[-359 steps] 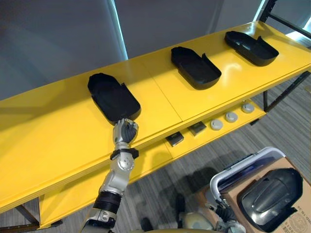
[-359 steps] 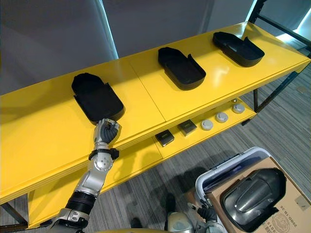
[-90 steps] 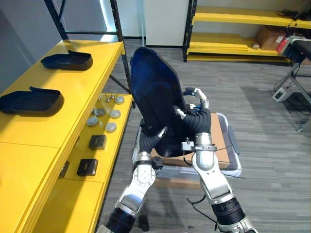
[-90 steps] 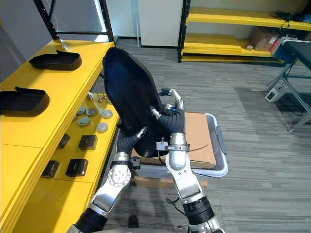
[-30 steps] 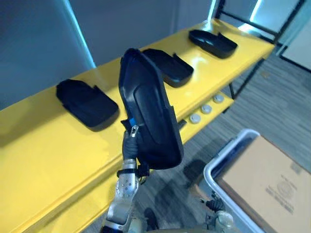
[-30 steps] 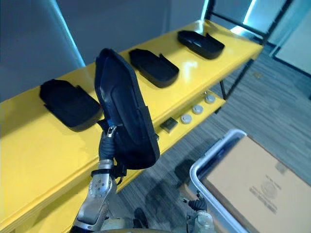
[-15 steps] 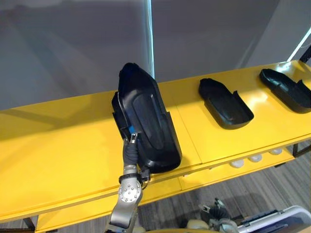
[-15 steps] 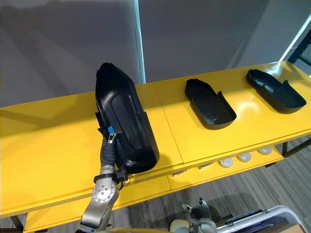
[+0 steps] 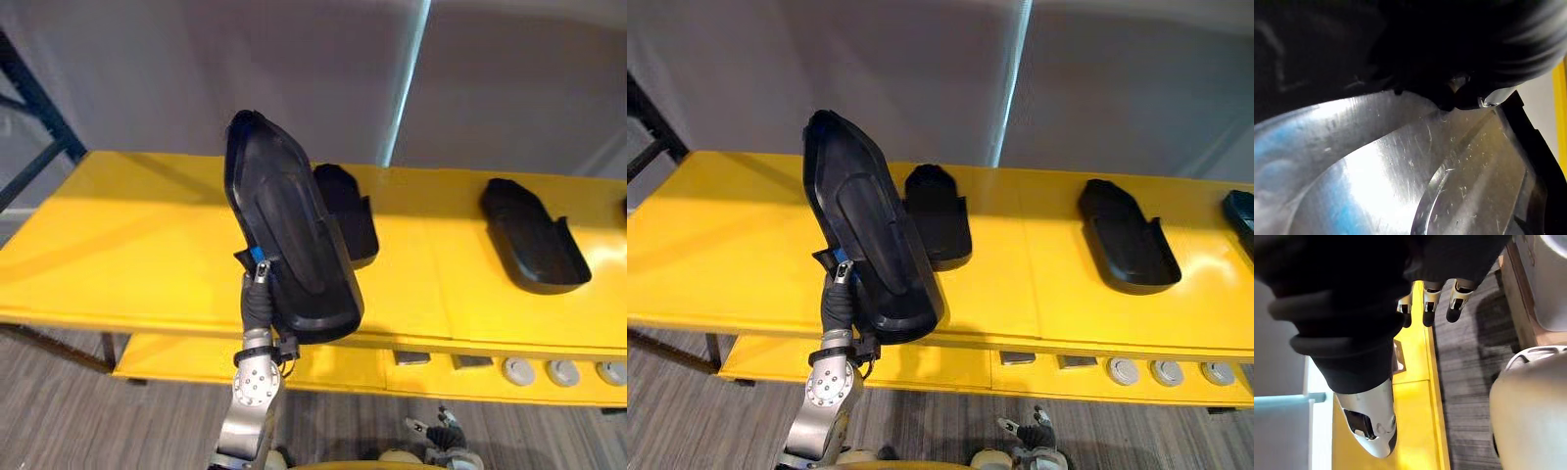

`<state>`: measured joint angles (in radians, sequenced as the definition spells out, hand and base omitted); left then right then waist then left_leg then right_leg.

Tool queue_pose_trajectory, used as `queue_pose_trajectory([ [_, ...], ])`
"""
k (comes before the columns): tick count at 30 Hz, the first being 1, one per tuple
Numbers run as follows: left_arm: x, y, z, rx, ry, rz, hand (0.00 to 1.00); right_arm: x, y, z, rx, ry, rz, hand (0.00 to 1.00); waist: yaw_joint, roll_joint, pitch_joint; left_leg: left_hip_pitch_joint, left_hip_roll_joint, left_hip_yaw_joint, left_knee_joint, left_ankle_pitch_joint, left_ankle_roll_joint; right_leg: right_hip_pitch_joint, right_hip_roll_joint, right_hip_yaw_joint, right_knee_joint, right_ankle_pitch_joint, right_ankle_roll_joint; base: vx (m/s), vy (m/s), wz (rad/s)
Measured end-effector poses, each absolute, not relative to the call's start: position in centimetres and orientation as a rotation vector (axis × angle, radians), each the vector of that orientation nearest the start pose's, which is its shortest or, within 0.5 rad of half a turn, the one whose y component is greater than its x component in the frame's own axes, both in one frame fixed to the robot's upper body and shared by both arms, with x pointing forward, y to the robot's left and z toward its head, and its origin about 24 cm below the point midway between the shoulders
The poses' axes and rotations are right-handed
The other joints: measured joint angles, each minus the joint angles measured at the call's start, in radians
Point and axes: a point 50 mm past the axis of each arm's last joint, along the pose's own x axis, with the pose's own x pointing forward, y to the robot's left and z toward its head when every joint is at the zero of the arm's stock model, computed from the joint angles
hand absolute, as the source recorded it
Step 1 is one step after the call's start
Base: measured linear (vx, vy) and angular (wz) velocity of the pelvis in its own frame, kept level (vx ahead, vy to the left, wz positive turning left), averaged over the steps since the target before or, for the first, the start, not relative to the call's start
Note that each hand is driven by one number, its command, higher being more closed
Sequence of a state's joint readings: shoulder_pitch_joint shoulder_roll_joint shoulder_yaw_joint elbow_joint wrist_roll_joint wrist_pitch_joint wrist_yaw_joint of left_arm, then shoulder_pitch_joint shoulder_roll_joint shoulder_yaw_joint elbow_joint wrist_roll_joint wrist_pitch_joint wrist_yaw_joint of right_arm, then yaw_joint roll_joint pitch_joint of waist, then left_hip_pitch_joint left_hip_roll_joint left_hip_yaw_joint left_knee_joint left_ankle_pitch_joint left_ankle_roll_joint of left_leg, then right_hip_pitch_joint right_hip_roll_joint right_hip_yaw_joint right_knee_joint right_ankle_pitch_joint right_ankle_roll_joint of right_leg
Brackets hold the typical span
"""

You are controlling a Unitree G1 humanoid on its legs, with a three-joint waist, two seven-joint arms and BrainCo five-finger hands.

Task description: Walk over and take plastic housings, then place them on the shelf

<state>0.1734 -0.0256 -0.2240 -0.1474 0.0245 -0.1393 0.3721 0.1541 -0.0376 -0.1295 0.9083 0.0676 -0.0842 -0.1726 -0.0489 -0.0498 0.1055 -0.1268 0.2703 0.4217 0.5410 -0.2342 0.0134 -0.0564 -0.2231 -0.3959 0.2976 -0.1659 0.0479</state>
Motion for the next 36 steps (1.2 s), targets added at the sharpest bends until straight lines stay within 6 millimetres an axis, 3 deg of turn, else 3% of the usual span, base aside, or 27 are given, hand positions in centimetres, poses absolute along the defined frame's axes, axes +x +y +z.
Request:
queue_pose_trajectory([
  [2, 21.5, 11.8, 5.1, -0.088, -0.110, 0.199, 1.00, 9.2, -20.6, -15.2, -0.025, 0.997, -0.384, 0.00, -0.007, 0.001, -0.002, 0.004, 0.047, -0.117, 0.033, -0.010, -0.029, -0.029, -0.057, 0.029, 0.067, -0.010, 0.048, -0.12, 0.414, 0.03],
  [3, 21.5, 11.6, 5.1, -0.102, -0.116, 0.197, 1.00, 8.7, -21.0, -15.5, -0.039, 1.029, -0.388, 0.00, -0.017, 0.011, -0.009, 0.007, 0.051, -0.193, -0.039, 0.016, -0.062, -0.050, -0.080, 0.045, 0.082, 0.004, 0.088, -0.07, 0.411, 0.00],
  [4, 21.5, 11.6, 5.2, -0.107, -0.117, 0.198, 1.00, 8.5, -21.2, -15.5, -0.049, 1.042, -0.388, 0.00, -0.021, 0.020, -0.014, 0.011, 0.045, -0.241, -0.080, 0.002, -0.141, -0.061, -0.091, 0.049, 0.080, 0.018, 0.110, -0.07, 0.649, -0.06],
  [5, 21.5, 11.9, 5.0, -0.099, -0.113, 0.198, 1.00, 8.0, -21.0, -15.9, -0.038, 1.074, -0.397, 0.00, -0.027, 0.003, -0.028, 0.010, -0.009, -0.246, -0.092, -0.024, -0.187, -0.068, -0.119, 0.067, 0.029, 0.072, 0.138, 0.00, 0.430, -0.08],
  [8, 21.7, 12.7, 5.0, -0.052, -0.121, 0.191, 1.00, 7.4, -20.0, -16.2, -0.024, 1.099, -0.385, 0.00, -0.031, -0.031, -0.040, -0.077, -0.075, -0.219, -0.003, -0.066, -0.123, -0.059, -0.158, 0.071, -0.154, 0.289, 0.111, -0.03, 0.499, -0.14],
  [9, 21.8, 12.7, 5.0, -0.048, -0.122, 0.186, 1.00, 7.8, -20.1, -16.1, -0.036, 1.090, -0.379, 0.00, -0.028, -0.028, -0.040, -0.085, -0.089, -0.192, -0.002, -0.079, -0.100, -0.082, -0.165, 0.066, -0.170, 0.358, 0.035, -0.13, 0.562, -0.50],
  [10, 21.9, 12.7, 4.9, -0.045, -0.122, 0.184, 1.00, 8.5, -20.7, -15.9, -0.062, 1.071, -0.370, 0.00, -0.017, -0.009, -0.033, -0.076, -0.094, -0.153, -0.034, -0.075, -0.071, -0.114, -0.162, 0.067, -0.171, 0.401, -0.074, -0.16, 0.601, -0.79],
  [11, 22.0, 12.9, 4.5, -0.030, -0.109, 0.187, 1.00, 9.5, -20.9, -15.6, -0.094, 1.048, -0.346, 0.00, -0.020, 0.000, -0.027, -0.037, -0.128, -0.102, -0.111, -0.040, -0.023, -0.184, -0.146, 0.105, 0.034, 0.262, -0.081, -0.15, 0.572, -0.76],
  [12, 22.0, 12.9, 4.4, -0.028, -0.101, 0.184, 1.00, 9.7, -20.9, -15.6, -0.095, 1.042, -0.343, 0.00, -0.022, 0.004, -0.024, -0.016, -0.143, -0.092, -0.144, -0.026, -0.009, -0.192, -0.120, 0.127, 0.100, 0.196, -0.049, -0.12, 0.443, -0.58],
  [13, 22.0, 12.7, 4.2, -0.019, -0.095, 0.178, 1.00, 10.0, -20.7, -15.5, -0.093, 1.030, -0.340, 0.00, -0.031, 0.012, -0.019, 0.023, -0.173, -0.071, -0.211, 0.005, 0.013, -0.182, -0.038, 0.149, 0.177, 0.084, -0.018, -0.07, 0.243, -0.28],
  [14, 22.0, 12.7, 4.2, -0.018, -0.097, 0.176, 1.00, 10.1, -20.7, -15.4, -0.093, 1.027, -0.339, 0.00, -0.032, 0.016, -0.017, 0.035, -0.183, -0.064, -0.237, 0.017, 0.020, -0.176, -0.006, 0.154, 0.190, 0.049, -0.015, -0.09, 0.243, -0.26],
  [16, 22.4, 12.3, 4.6, -0.007, -0.119, 0.157, 1.00, 10.5, -20.6, -15.3, -0.087, 1.011, -0.337, 0.00, -0.052, 0.023, -0.012, 0.058, -0.233, -0.057, -0.326, 0.072, 0.042, -0.133, 0.138, 0.167, 0.116, -0.033, -0.016, -0.09, 0.170, 0.00],
  [17, 22.4, 12.3, 4.7, -0.008, -0.122, 0.153, 1.00, 10.4, -20.5, -15.4, -0.085, 1.012, -0.337, 0.00, -0.051, 0.021, -0.013, 0.061, -0.247, -0.056, -0.335, 0.078, 0.043, -0.120, 0.155, 0.172, 0.079, -0.038, -0.031, -0.06, 0.118, 0.08],
  [18, 22.6, 11.9, 4.6, -0.016, -0.117, 0.139, 1.00, 10.5, -20.8, -15.3, -0.084, 1.006, -0.345, 0.00, -0.050, 0.041, 0.004, 0.070, -0.259, -0.060, -0.344, 0.086, 0.046, -0.079, 0.167, 0.180, 0.011, -0.017, -0.060, -0.06, 0.116, -0.07],
  [20, 22.5, 11.6, 4.7, -0.019, -0.119, 0.137, 1.00, 10.0, -21.2, -15.3, -0.093, 1.013, -0.353, 0.00, -0.045, 0.056, 0.005, 0.089, -0.272, -0.063, -0.394, 0.113, 0.045, -0.069, 0.174, 0.212, -0.026, 0.010, -0.054, -0.08, 0.110, -0.10],
  [28, 22.2, 12.2, 4.6, 0.018, -0.121, 0.156, 1.00, 8.4, -20.4, -15.2, -0.061, 1.009, -0.367, 0.00, -0.020, 0.028, -0.029, 0.148, -0.269, -0.049, -0.530, 0.165, 0.014, -0.014, 0.212, 0.220, -0.157, 0.087, -0.070, -0.07, -0.031, -0.08],
  [34, 22.7, 13.9, 4.5, 0.120, -0.114, 0.208, 1.00, 8.2, -20.4, -15.2, -0.070, 1.012, -0.359, 0.00, -0.025, 0.039, -0.067, 0.188, -0.266, -0.020, -0.590, 0.202, 0.014, 0.027, 0.237, 0.240, -0.239, 0.130, -0.071, 0.04, -0.038, -0.15],
  [36, 23.9, 15.0, 4.9, 0.183, -0.130, 0.239, 1.00, 8.3, -20.3, -15.2, -0.075, 1.012, -0.353, 0.00, -0.023, 0.040, -0.071, 0.204, -0.268, -0.016, -0.612, 0.212, 0.007, 0.046, 0.244, 0.243, -0.270, 0.142, -0.071, 0.03, -0.020, -0.05],
])
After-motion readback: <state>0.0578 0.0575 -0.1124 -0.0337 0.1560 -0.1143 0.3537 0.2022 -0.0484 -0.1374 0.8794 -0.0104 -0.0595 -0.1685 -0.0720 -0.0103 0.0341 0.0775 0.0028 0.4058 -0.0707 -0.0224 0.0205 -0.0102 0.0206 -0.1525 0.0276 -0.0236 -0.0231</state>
